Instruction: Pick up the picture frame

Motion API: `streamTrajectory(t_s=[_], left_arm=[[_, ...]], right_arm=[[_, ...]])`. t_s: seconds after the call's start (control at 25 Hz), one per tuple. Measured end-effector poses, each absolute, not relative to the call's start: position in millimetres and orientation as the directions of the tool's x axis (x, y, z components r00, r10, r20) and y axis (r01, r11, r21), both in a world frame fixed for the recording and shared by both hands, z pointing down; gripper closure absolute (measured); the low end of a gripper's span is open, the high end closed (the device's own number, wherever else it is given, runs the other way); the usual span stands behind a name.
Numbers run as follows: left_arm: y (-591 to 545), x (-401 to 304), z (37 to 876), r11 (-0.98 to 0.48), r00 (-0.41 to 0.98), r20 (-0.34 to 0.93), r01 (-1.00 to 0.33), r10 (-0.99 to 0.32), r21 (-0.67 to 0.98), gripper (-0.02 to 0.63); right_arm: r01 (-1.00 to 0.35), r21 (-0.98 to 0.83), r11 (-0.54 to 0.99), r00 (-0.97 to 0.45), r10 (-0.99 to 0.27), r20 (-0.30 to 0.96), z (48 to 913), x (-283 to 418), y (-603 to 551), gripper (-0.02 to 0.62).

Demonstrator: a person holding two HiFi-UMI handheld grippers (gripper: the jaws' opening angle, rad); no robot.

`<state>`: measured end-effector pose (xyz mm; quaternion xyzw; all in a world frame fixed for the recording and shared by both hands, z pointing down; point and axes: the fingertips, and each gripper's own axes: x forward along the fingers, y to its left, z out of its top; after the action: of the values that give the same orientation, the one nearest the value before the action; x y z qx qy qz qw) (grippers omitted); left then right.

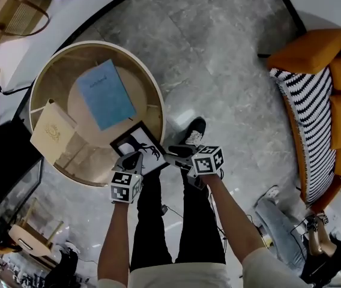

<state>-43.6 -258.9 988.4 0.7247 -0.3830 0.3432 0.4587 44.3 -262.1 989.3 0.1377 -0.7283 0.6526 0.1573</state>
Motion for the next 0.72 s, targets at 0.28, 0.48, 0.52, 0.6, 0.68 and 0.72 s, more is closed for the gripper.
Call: streamTrajectory(t_s=[0.28, 0.48, 0.52, 0.6, 0.68, 0.72], left_arm=[[-263.2, -44.2, 993.8, -0.291, 0.482, 0.843, -0.863, -0.237, 0.412, 0.584], [-256.3, -52.6, 999.1, -0.270, 0.485, 0.835, -0.867, -0.260, 0.420, 0.584], [-256.5, -52.7, 999.3, -0.270, 0.486, 0.833, -0.866, -0.264, 0.420, 0.584], [-256.3, -51.5, 999.6, -0.277, 0.493, 0.829, -0.862, -0.265, 0.424, 0.584], [-256.8, -49.5, 1000.4, -0.289, 0.507, 0.821, -0.853, -0.262, 0.435, 0.584], [-257.1, -48.7, 1001.1, -0.299, 0.515, 0.817, -0.847, -0.259, 0.439, 0.584]], right_arm=[[-0.417, -0.901, 0.116, -0.904, 0.044, 0.425, 999.9, 32.1, -250.6, 0.373], [-0.409, -0.908, 0.090, -0.910, 0.035, 0.414, 1011.4, 21.3, -241.9, 0.367], [-0.405, -0.911, 0.078, -0.912, 0.029, 0.408, 1013.4, 20.2, -241.1, 0.368], [-0.393, -0.918, 0.051, -0.919, 0.018, 0.394, 1017.7, 19.2, -238.9, 0.368], [-0.375, -0.927, 0.018, -0.927, 0.002, 0.375, 1020.7, 18.5, -238.9, 0.368], [-0.364, -0.931, 0.001, -0.931, -0.006, 0.364, 1021.4, 17.6, -239.3, 0.368]])
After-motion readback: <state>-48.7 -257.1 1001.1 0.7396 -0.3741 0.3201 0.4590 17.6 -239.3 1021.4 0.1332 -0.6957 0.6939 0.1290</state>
